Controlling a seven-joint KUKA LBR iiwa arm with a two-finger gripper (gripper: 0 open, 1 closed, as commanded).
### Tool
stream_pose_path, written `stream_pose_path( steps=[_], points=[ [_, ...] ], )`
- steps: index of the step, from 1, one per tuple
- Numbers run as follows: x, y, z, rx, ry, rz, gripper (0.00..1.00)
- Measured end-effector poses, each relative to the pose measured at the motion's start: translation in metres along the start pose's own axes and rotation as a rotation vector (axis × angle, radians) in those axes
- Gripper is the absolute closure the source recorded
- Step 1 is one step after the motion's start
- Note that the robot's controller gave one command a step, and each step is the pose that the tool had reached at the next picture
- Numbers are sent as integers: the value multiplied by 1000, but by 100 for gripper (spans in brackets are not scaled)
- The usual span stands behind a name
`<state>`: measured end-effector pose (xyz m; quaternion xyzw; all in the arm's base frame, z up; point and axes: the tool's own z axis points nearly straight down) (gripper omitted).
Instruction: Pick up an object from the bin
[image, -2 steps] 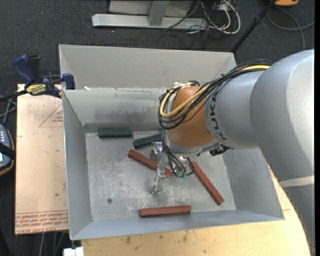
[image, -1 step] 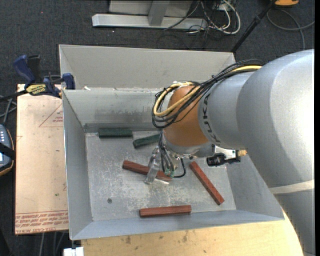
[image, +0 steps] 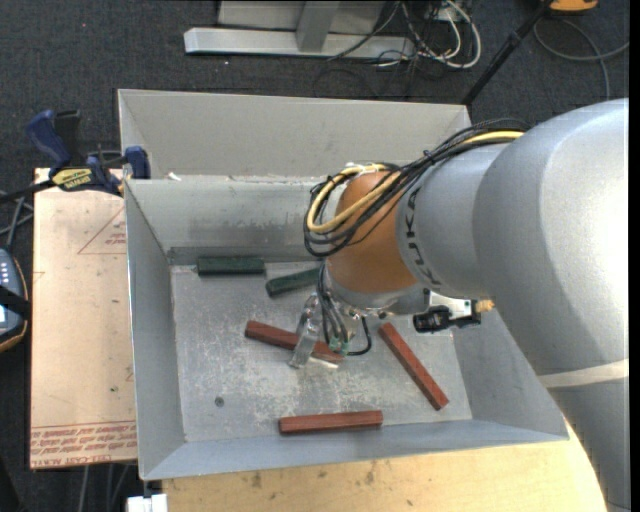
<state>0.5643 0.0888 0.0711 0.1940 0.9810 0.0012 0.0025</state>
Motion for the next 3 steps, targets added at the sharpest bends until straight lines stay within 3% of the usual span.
stream_pose_path(
  steps=[3],
  points=[
    [1, -1, -24, 3, 6, -1, 100]
  ],
)
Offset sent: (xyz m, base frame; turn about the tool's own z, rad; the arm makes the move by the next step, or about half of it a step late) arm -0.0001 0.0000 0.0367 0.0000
